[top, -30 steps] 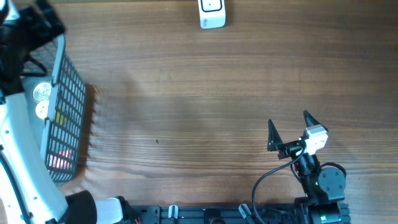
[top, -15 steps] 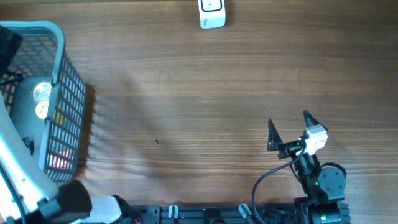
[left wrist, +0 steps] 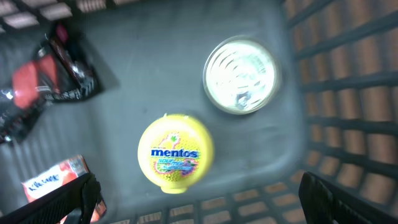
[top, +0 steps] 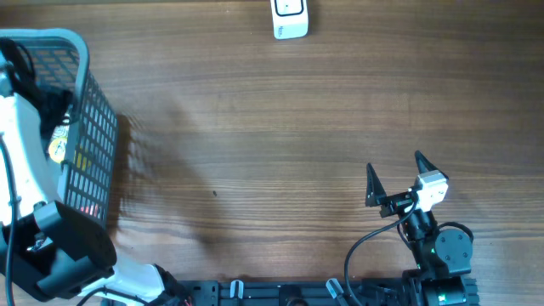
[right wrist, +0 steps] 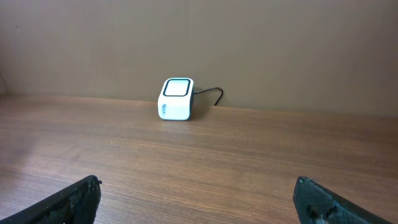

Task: Scan the item barcode
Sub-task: 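Reach the left gripper into the basket and grasp the yellow container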

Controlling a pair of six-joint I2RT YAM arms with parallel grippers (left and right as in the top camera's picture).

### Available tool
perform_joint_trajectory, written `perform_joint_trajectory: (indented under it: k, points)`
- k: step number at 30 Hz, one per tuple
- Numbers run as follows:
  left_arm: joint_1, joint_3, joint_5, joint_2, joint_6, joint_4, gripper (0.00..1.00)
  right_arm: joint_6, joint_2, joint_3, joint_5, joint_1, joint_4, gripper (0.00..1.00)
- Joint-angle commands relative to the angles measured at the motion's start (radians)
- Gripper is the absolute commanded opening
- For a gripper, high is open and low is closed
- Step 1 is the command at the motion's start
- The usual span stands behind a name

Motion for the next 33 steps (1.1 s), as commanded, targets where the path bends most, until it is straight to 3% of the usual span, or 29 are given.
perform_joint_trajectory:
  k: [1, 24, 30, 33]
  points:
    - [0.007, -0.111, -0.021, 0.010, -0.035, 0.053, 1.00, -0.006, -0.001, -0.001, 0.016, 0.004, 0.006, 1.00]
    - [0.036, -0.383, -0.020, 0.010, -0.035, 0.368, 1.00, -0.007, -0.001, -0.001, 0.016, 0.004, 0.006, 1.00]
    - [0.036, -0.383, -0.020, 0.010, -0.035, 0.374, 0.71, -0.006, -0.001, -0.001, 0.016, 0.004, 0.006, 1.00]
    - [0.036, -0.383, -0.020, 0.010, -0.035, 0.376, 0.65, -0.006, -0.001, -0.001, 0.016, 0.004, 0.006, 1.00]
